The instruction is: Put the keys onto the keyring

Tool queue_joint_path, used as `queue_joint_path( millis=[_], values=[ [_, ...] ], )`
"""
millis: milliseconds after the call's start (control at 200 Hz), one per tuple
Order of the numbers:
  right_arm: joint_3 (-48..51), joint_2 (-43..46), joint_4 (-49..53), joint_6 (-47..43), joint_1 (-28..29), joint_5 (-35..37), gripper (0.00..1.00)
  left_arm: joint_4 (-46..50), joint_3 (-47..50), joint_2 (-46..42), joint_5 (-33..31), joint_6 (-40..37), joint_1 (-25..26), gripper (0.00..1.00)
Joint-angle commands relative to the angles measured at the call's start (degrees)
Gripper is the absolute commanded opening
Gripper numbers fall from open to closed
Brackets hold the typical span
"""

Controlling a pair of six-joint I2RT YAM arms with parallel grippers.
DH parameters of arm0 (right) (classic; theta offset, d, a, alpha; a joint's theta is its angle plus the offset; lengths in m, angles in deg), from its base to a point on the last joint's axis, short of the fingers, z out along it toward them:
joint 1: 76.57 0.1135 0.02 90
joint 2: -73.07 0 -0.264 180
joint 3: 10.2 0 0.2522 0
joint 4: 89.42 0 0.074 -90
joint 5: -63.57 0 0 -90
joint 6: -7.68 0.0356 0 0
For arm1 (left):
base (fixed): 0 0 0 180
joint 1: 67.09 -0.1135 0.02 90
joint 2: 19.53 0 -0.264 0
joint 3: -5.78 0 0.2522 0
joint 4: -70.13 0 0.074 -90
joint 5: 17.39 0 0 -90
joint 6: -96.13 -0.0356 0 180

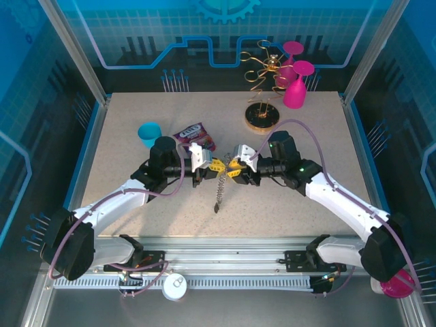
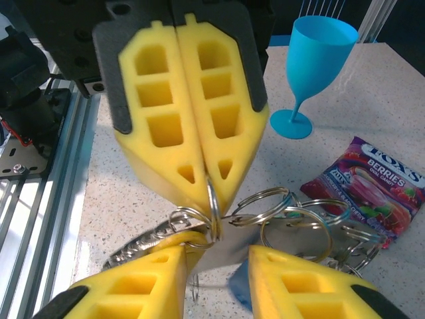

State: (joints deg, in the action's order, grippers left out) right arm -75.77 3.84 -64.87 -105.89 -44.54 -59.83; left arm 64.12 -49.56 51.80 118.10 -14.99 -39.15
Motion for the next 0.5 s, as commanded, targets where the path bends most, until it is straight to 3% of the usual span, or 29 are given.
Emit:
queue_joint_path(
  millis=[0,490],
  values=[
    [-1.5,1.9,3.3,-2.7,-0.9,0.2,0.31,-1.0,-1.1,-0.3,2.1,-1.6,0.4,0.0],
    [-2.6,-1.0,-3.6,1.8,-0.1,-3.9,0.27,-0.8,-1.6,0.0,3.2,-1.7,0.5,0.0]
  ],
)
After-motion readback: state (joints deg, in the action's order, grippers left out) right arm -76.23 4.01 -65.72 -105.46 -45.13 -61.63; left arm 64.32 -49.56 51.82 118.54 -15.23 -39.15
